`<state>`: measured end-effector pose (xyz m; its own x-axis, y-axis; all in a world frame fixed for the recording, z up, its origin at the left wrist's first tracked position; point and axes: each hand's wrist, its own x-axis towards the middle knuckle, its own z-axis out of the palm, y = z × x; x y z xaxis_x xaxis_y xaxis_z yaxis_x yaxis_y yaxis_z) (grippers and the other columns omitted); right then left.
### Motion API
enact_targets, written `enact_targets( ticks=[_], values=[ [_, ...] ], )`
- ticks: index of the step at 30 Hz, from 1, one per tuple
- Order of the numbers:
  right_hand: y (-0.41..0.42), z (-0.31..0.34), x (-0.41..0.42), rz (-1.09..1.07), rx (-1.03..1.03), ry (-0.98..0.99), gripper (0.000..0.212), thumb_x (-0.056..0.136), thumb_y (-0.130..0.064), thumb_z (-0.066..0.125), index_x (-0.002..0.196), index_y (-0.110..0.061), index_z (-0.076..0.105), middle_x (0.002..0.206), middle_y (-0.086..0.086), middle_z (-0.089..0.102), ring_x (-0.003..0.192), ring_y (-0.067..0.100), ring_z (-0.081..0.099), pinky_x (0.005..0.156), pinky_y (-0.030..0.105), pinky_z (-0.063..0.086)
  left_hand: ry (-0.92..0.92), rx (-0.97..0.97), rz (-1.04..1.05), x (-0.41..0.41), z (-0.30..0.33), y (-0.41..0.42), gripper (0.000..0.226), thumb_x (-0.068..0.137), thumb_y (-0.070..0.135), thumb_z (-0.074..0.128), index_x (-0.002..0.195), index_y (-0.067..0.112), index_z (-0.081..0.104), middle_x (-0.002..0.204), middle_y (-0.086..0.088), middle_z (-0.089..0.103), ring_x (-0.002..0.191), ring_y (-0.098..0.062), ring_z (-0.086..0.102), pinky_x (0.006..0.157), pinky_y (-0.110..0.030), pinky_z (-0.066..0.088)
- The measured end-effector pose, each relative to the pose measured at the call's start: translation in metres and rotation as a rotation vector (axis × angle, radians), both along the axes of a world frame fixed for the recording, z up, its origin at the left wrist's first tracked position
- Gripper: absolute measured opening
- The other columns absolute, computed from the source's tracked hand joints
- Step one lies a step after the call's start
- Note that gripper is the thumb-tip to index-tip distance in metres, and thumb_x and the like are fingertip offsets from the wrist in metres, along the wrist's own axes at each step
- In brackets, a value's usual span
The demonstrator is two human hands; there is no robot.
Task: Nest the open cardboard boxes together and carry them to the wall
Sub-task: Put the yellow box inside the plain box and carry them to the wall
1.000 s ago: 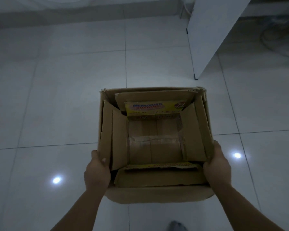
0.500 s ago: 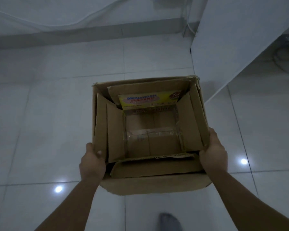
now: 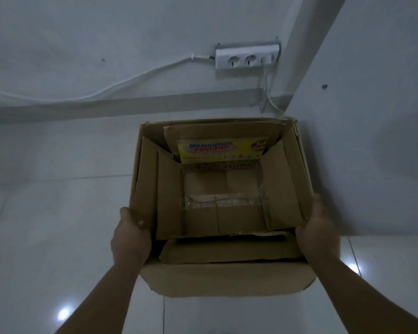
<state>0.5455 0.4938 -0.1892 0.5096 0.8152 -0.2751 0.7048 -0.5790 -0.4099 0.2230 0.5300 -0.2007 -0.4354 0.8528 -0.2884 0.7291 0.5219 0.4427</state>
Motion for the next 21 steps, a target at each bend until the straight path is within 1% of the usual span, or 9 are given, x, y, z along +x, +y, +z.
enact_targets(
  ticks=[2, 4, 5, 7, 9, 13, 15, 17, 21],
  values=[
    [0.029, -0.002, 0.007, -0.044, 0.019, 0.019, 0.071, 0.082, 0.005, 0.052, 0.143, -0.015, 0.021, 0.132, 0.022, 0.048, 0.097, 0.044, 0.057, 0.077, 0.047, 0.050, 0.002, 0.019, -0.028, 0.008, 0.001, 0.031, 0.015, 0.090, 0.004, 0.044, 0.088, 0.012, 0.031, 0.064, 0.002, 0.040, 0.054, -0.017, 0.039, 0.050, -0.031, 0.029],
    [0.058, -0.004, 0.013, -0.070, 0.027, 0.031, 0.072, 0.080, 0.009, 0.053, 0.142, -0.013, 0.024, 0.135, 0.022, 0.046, 0.103, 0.044, 0.055, 0.081, 0.048, 0.049, 0.000, 0.021, -0.042, 0.013, 0.002, 0.064, 0.016, 0.089, 0.003, 0.044, 0.087, 0.012, 0.031, 0.064, 0.003, 0.040, 0.054, -0.016, 0.039, 0.049, -0.030, 0.029],
    [0.071, -0.005, 0.016, -0.075, 0.022, 0.024, 0.073, 0.079, 0.009, 0.053, 0.142, -0.012, 0.024, 0.134, 0.022, 0.047, 0.102, 0.044, 0.056, 0.079, 0.047, 0.049, -0.005, 0.018, -0.044, 0.015, 0.002, 0.079, 0.016, 0.089, 0.002, 0.044, 0.087, 0.011, 0.032, 0.064, 0.003, 0.040, 0.054, -0.017, 0.040, 0.050, -0.031, 0.030],
    [0.092, -0.006, 0.021, -0.078, 0.003, -0.018, 0.073, 0.079, 0.008, 0.053, 0.143, -0.011, 0.023, 0.131, 0.024, 0.049, 0.094, 0.045, 0.058, 0.068, 0.040, 0.045, 0.000, 0.026, -0.057, 0.020, 0.004, 0.107, 0.016, 0.089, 0.003, 0.045, 0.088, 0.011, 0.032, 0.064, 0.003, 0.040, 0.057, -0.022, 0.043, 0.056, -0.033, 0.035],
    [0.114, -0.008, 0.027, -0.083, 0.000, -0.051, 0.074, 0.079, 0.007, 0.054, 0.143, -0.011, 0.022, 0.133, 0.024, 0.048, 0.092, 0.046, 0.058, 0.065, 0.038, 0.042, 0.017, 0.048, -0.063, 0.026, 0.003, 0.133, 0.017, 0.089, 0.003, 0.045, 0.089, 0.012, 0.031, 0.064, 0.001, 0.041, 0.059, -0.025, 0.043, 0.056, -0.033, 0.035],
    [0.159, -0.007, 0.041, -0.087, 0.008, -0.063, 0.076, 0.079, 0.005, 0.057, 0.144, -0.014, 0.021, 0.133, 0.023, 0.050, 0.098, 0.046, 0.057, 0.073, 0.045, 0.048, 0.020, 0.062, -0.050, 0.038, 0.002, 0.168, 0.018, 0.088, 0.003, 0.045, 0.090, 0.012, 0.030, 0.076, -0.009, 0.047, 0.061, -0.025, 0.043, 0.056, -0.033, 0.033],
    [0.177, -0.006, 0.046, -0.079, -0.007, -0.070, 0.077, 0.079, 0.003, 0.058, 0.144, -0.016, 0.020, 0.133, 0.022, 0.049, 0.100, 0.047, 0.056, 0.075, 0.048, 0.049, 0.014, 0.051, -0.027, 0.044, 0.002, 0.180, 0.019, 0.087, 0.002, 0.046, 0.089, 0.013, 0.030, 0.079, -0.009, 0.048, 0.065, -0.027, 0.045, 0.059, -0.035, 0.036],
    [0.191, -0.005, 0.050, -0.068, 0.015, -0.071, 0.078, 0.080, 0.003, 0.059, 0.144, -0.017, 0.019, 0.135, 0.022, 0.048, 0.103, 0.047, 0.055, 0.078, 0.050, 0.048, 0.002, 0.049, -0.018, 0.049, 0.002, 0.190, 0.020, 0.086, 0.001, 0.046, 0.089, 0.014, 0.031, 0.079, -0.008, 0.048, 0.065, -0.027, 0.046, 0.059, -0.035, 0.036],
    [0.208, -0.004, 0.052, -0.062, -0.005, -0.074, 0.081, 0.079, 0.002, 0.060, 0.145, -0.017, 0.017, 0.134, 0.022, 0.048, 0.101, 0.047, 0.055, 0.077, 0.051, 0.049, -0.001, 0.053, 0.000, 0.057, 0.001, 0.206, 0.022, 0.084, 0.000, 0.046, 0.088, 0.015, 0.030, 0.078, -0.006, 0.048, 0.064, -0.026, 0.046, 0.058, -0.033, 0.035]
  ],
)
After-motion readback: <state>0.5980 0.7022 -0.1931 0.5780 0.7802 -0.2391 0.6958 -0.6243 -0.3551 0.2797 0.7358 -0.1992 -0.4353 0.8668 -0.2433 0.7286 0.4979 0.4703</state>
